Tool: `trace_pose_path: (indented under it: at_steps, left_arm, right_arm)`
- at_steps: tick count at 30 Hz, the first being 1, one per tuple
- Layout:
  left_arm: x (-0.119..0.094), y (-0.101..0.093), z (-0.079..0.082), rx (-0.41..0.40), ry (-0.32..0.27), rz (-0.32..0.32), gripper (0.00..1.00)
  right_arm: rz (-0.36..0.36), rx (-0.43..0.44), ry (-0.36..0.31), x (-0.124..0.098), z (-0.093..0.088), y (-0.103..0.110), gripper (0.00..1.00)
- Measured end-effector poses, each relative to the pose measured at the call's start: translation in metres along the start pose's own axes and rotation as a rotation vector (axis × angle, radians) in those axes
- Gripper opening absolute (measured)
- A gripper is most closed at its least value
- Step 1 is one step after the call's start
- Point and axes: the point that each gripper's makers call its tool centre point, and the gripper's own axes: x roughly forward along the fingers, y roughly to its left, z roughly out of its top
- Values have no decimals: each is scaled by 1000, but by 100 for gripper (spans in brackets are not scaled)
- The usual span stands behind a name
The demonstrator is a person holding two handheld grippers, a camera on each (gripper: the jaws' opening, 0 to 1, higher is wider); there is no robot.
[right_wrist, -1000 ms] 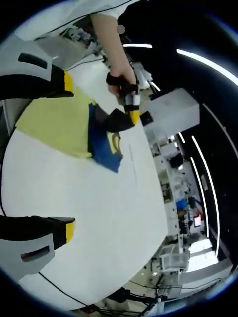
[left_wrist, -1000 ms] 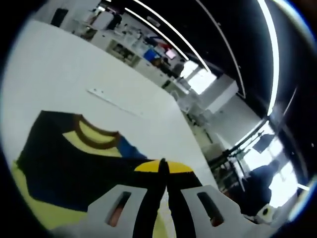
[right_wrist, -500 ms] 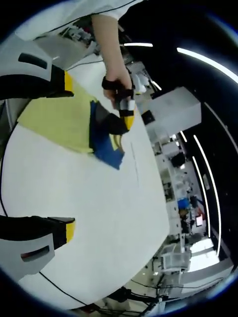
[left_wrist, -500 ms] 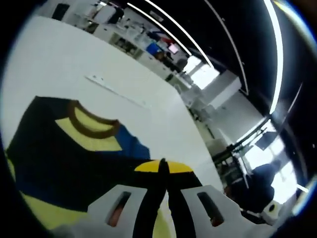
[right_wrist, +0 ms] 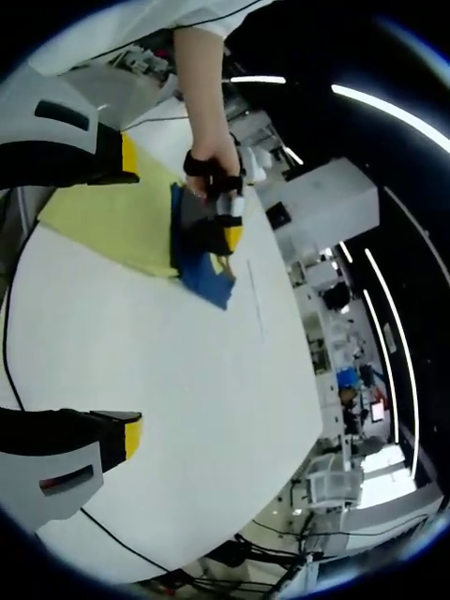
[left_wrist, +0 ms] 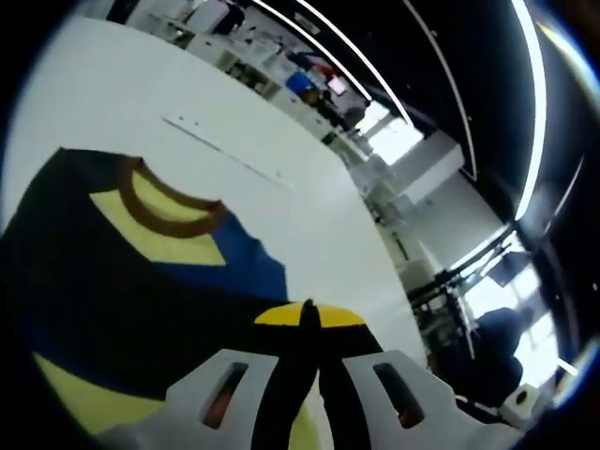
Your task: Fold the garment on the visible template until the final outline fits inside the template.
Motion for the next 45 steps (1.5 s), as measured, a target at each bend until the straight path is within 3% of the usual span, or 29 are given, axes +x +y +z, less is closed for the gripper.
trace_pose_path:
  at_steps: [22, 29, 45]
  left_arm:
    - [29, 13, -37, -49, 47, 42, 0]
    - [37, 17, -44, -18, 58, 41, 0]
    - [45, 13, -50, -50, 79, -8, 0]
  right_arm:
    - [-37, 8, 11, -17, -6, -15, 100]
    - [-49, 4, 22, -19, -9, -19, 100]
    - [-56, 9, 24, -14, -8, -18, 100]
